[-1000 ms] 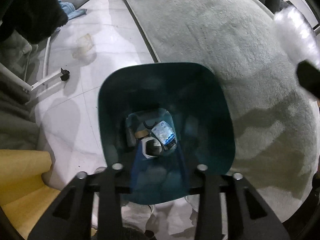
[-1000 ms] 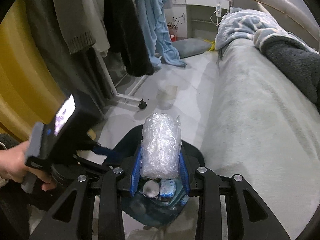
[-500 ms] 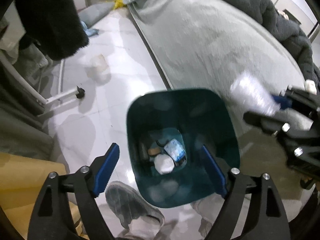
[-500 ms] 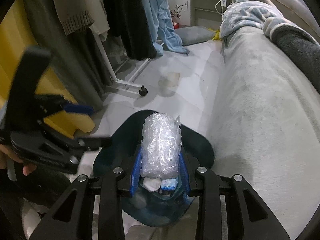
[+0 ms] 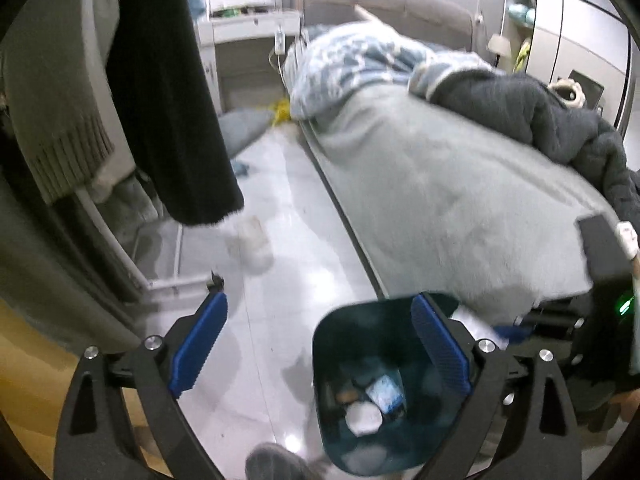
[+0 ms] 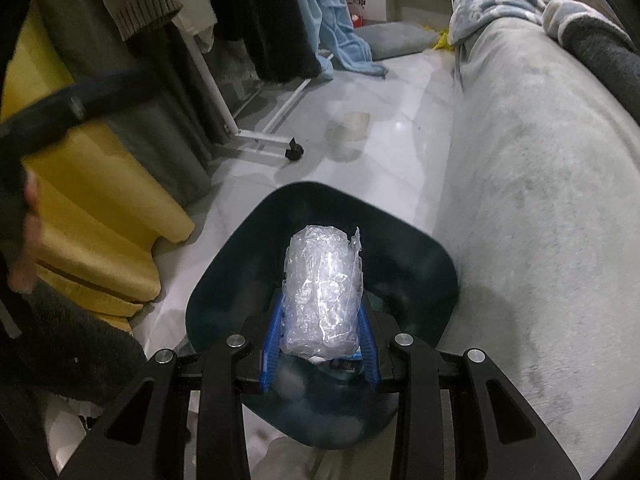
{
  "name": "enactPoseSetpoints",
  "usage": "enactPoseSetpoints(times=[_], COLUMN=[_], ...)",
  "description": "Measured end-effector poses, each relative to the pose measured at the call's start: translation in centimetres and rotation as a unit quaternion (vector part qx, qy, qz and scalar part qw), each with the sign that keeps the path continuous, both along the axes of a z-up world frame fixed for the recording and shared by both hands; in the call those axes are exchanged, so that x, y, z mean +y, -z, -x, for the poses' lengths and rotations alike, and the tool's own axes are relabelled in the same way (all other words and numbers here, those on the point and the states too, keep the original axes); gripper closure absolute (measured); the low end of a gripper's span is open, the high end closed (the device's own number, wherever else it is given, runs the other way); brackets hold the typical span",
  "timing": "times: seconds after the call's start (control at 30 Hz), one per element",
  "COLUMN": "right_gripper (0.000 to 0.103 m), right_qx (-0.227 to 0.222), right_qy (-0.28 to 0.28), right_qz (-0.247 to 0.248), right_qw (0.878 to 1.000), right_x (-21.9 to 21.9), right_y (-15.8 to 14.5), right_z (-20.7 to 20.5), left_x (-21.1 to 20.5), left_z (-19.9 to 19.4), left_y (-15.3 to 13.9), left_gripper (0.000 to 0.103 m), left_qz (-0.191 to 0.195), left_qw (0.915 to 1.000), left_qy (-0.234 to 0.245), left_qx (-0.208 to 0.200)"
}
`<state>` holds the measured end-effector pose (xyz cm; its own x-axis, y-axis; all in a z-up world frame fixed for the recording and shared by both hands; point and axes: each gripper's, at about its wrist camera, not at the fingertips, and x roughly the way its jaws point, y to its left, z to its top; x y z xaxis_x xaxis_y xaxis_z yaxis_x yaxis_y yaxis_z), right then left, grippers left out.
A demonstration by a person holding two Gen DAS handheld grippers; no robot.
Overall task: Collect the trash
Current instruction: 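Open the left gripper over the basket while the right releases the plastic bag, then move both open grippers back to the tape roll and white towel ball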
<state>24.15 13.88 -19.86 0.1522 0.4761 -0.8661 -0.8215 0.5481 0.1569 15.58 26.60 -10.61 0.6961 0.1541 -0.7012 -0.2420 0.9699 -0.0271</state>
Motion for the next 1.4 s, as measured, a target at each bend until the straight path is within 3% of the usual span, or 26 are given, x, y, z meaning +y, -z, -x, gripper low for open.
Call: enactPoseSetpoints(times=[0.07,0.13,0.2,0.33,0.8,1.1,1.4], right_gripper=[0.066,0.050,0.040,0.030,0.017,0.013,0.012], right_qx=[0.005,0.010,0.014,0.014,-0.027,-0.065,-0.102], right_qy=[-0.001,-0.001,0.002,0.005,0.028,0.065,0.107], right_qz=[0.006,0.009,0.009,0.004,-0.034,-0.060,-0.067], right_qw=[1.000,1.000,1.000,1.000,0.999,0.994,0.987], right_x=[0.2,0.2,0.4,0.3,-1.8,-6.3,-11.9], right_y=[0.4,0.6,0.7,0.1,-4.4,-7.5,-8.5], right_z=[0.2,0.3,0.3,0.0,-1.1,-2.3,-3.1], left_x=[0.0,-0.2,-0.5,-0.8,-3.4,-7.0,-11.0], left_z=[0.0,0.0,-0.2,-0.1,-1.2,-2.6,-4.3], left_y=[-0.7,-1.1,-1.7,-2.8,-5.9,-7.6,-7.8], left_gripper=[0.008,0.007,0.006,0.004,0.004,0.004,0.004], left_qz=[0.009,0.002,-0.017,-0.004,0.011,0.010,-0.004], left_qw=[0.9999,0.9999,0.9997,0.9993,0.9970,0.9943,0.9928], left_qy=[0.004,0.004,0.008,0.009,0.021,0.044,0.073], left_qx=[-0.010,-0.013,-0.019,-0.036,-0.073,-0.096,-0.095])
